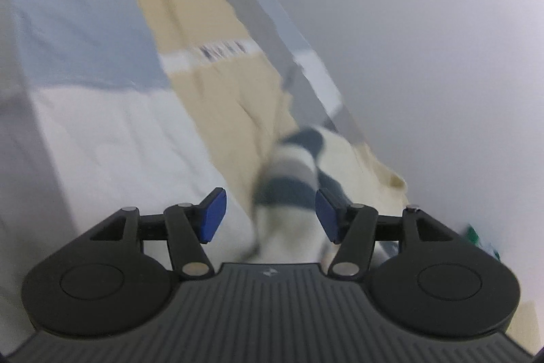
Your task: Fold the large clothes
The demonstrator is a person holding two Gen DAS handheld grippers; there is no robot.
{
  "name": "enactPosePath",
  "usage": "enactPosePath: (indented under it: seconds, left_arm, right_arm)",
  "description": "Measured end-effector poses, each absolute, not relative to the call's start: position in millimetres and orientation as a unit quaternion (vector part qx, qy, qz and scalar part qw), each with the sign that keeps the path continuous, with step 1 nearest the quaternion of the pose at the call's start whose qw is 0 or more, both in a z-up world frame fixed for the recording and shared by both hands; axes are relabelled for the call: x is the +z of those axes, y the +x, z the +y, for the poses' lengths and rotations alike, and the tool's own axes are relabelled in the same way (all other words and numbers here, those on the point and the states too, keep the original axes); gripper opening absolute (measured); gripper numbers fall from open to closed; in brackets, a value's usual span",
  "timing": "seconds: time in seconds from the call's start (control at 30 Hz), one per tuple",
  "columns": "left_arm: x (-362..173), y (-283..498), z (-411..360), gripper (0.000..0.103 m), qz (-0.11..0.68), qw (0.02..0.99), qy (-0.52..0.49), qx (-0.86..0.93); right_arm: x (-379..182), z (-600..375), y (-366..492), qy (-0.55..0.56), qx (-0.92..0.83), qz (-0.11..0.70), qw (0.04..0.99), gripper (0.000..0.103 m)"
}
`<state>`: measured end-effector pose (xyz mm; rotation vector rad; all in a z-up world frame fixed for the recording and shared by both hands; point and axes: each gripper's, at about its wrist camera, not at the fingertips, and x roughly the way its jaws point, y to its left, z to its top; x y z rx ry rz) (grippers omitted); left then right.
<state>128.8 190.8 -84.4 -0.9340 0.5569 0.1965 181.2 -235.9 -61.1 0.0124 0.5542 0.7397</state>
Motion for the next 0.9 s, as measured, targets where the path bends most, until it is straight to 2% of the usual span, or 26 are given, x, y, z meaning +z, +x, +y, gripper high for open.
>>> enactPosePath:
  seconds: [0.23, 0.47, 0.57, 0.6, 0.63, 0.7, 0.9]
  left_arm:
    - [-93.6, 125.9, 220.4, 0.062, 0.265, 0.830, -0.475, 0.125]
    - [-114.4, 115.4, 243.5, 0.062, 0.256, 0.795, -0.531, 0.142]
    - [-121.6, 118.6, 246.0, 0.062, 0.259, 0.790, -0.537, 0.147]
    - [-123.8, 120.8, 246.2, 0.062, 0.261, 0.790, -0.536, 0.144]
    - [-124.9, 122.8, 245.5, 0.062, 0.263, 0.791, -0.534, 0.139]
    - [-126.5, 126.3, 243.7, 0.062, 0.264, 0.794, -0.533, 0.127]
    - [-125.8, 138.4, 232.7, 0.062, 0.248, 0.800, -0.544, 0.062]
  right_arm:
    - [-50.6, -202.2, 201.6, 0.157, 0.376, 0.348, 0.844, 0.070]
    - [-73.0, -143.0, 228.3, 0.217, 0.335, 0.428, 0.811, 0.070]
    - [-91.6, -120.1, 239.0, 0.205, 0.298, 0.459, 0.811, 0.072]
    - [-94.1, -111.6, 240.2, 0.183, 0.297, 0.458, 0.818, 0.067]
    - [-94.0, -105.9, 239.6, 0.164, 0.297, 0.454, 0.824, 0.048]
    - [-85.6, -103.2, 237.5, 0.134, 0.298, 0.442, 0.835, 0.022]
    - [-24.3, -167.4, 238.8, 0.148, 0.310, 0.351, 0.871, 0.019]
